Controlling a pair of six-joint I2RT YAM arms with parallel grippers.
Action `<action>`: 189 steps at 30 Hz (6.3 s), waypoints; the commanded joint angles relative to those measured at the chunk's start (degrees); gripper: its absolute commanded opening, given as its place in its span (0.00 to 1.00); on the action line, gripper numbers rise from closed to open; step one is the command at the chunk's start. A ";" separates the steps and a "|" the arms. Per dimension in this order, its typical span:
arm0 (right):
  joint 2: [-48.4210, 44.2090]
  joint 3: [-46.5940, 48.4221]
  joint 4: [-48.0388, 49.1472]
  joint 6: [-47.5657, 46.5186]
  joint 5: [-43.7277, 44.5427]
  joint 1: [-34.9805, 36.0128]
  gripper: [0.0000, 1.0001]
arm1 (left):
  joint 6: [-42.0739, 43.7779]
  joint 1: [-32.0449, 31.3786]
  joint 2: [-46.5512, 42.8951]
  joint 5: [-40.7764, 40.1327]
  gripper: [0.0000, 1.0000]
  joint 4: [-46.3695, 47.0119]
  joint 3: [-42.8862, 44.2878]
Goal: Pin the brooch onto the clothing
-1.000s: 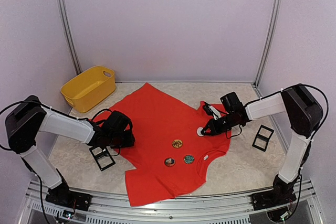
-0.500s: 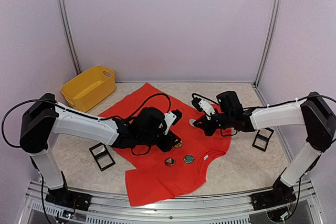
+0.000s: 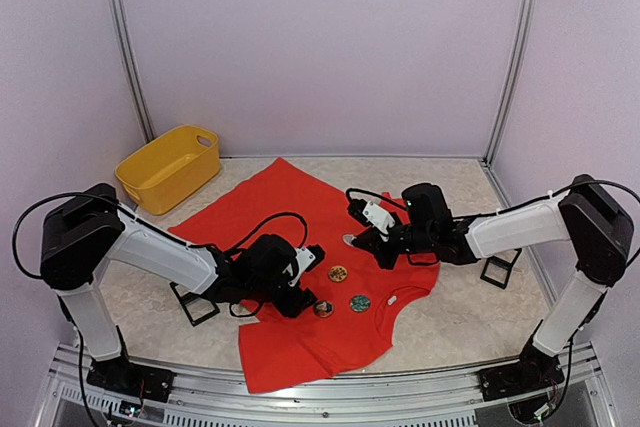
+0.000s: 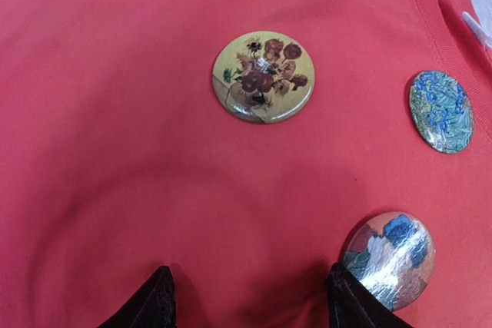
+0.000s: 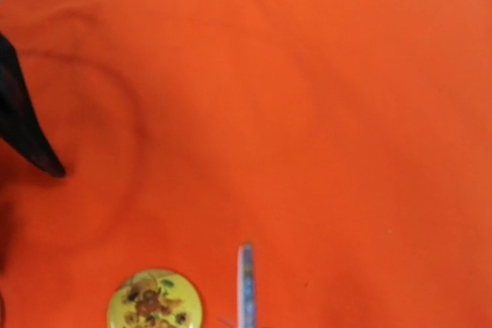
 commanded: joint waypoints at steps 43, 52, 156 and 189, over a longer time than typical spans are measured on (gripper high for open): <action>15.61 -3.09 28.32 -24.78 12.81 15.57 0.00 | -0.38 1.70 -13.13 10.48 0.00 20.99 -11.97; 9.03 -6.09 26.25 -21.11 3.08 15.86 0.00 | -0.38 2.06 -12.80 9.79 0.00 19.78 -12.06; 0.96 -5.09 15.41 -2.22 -19.57 8.65 0.22 | 8.06 4.58 -20.03 19.59 0.00 23.05 -17.66; 8.30 -0.54 14.31 2.49 -20.28 8.74 0.28 | 7.24 5.97 -21.89 23.62 0.00 25.66 -19.64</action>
